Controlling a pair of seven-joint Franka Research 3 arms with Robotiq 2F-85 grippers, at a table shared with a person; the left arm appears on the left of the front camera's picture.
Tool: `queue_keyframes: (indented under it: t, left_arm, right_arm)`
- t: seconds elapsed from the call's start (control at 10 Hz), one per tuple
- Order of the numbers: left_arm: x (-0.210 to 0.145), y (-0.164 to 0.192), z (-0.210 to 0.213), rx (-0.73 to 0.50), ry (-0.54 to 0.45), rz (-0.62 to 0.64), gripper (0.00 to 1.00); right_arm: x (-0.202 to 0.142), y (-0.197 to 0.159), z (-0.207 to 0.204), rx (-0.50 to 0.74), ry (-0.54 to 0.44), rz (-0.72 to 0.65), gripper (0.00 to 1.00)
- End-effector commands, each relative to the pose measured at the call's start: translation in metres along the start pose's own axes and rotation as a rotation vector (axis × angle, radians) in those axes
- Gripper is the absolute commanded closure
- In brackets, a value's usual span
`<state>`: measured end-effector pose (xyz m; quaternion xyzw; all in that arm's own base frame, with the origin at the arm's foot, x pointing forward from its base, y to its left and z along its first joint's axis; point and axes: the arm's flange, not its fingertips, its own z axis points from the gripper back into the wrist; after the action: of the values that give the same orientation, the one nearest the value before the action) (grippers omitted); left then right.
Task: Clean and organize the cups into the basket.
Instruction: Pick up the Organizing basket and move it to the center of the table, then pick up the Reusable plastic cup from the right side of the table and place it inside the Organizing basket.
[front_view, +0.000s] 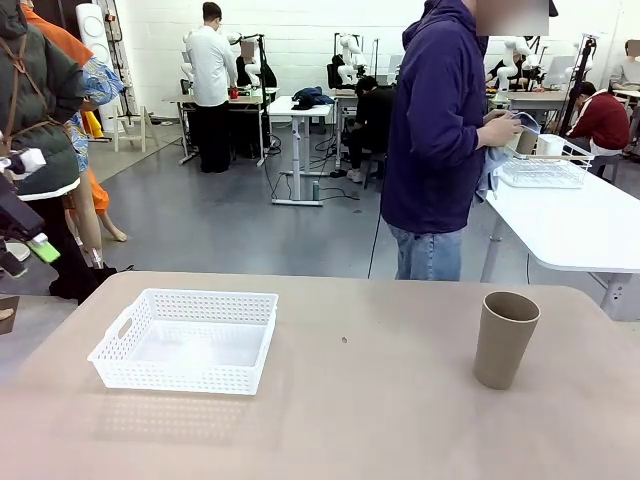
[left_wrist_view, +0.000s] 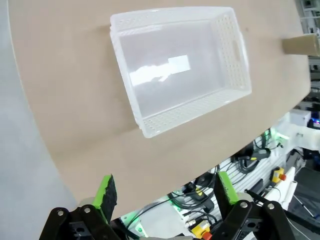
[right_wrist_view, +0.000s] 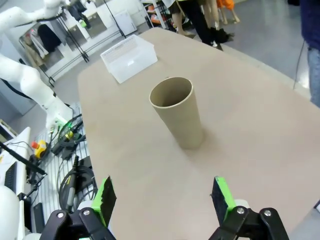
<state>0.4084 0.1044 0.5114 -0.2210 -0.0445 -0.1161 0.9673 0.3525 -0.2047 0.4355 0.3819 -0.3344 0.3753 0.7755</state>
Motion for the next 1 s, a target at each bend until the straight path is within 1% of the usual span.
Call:
queue_keyframes:
  t: [0.0, 0.1, 0.4, 0.7, 0.8, 0.9]
  left_arm:
    - [0.006, -0.011, -0.031, 0.070, 0.025, 0.041, 0.00]
    - [0.010, -0.016, -0.050, 0.102, 0.015, 0.046, 0.00]
    - [0.020, -0.015, -0.100, 0.271, -0.007, 0.081, 0.00]
    - [0.023, -0.014, -0.138, 0.360, -0.001, 0.117, 0.00]
    - [0.023, -0.017, -0.148, 0.380, -0.012, 0.124, 0.00]
    - [0.023, -0.021, -0.154, 0.372, -0.023, 0.138, 0.00]
  right_arm:
    - [-0.011, 0.000, -0.007, 0.009, 0.044, -0.002, 0.00]
    - [0.000, 0.000, 0.000, 0.000, 0.000, 0.000, 0.00]
    - [0.000, 0.000, 0.000, 0.000, 0.000, 0.000, 0.00]
    - [0.000, 0.000, 0.000, 0.000, 0.000, 0.000, 0.00]
    - [0.000, 0.000, 0.000, 0.000, 0.000, 0.000, 0.00]
    - [0.000, 0.000, 0.000, 0.000, 0.000, 0.000, 0.00]
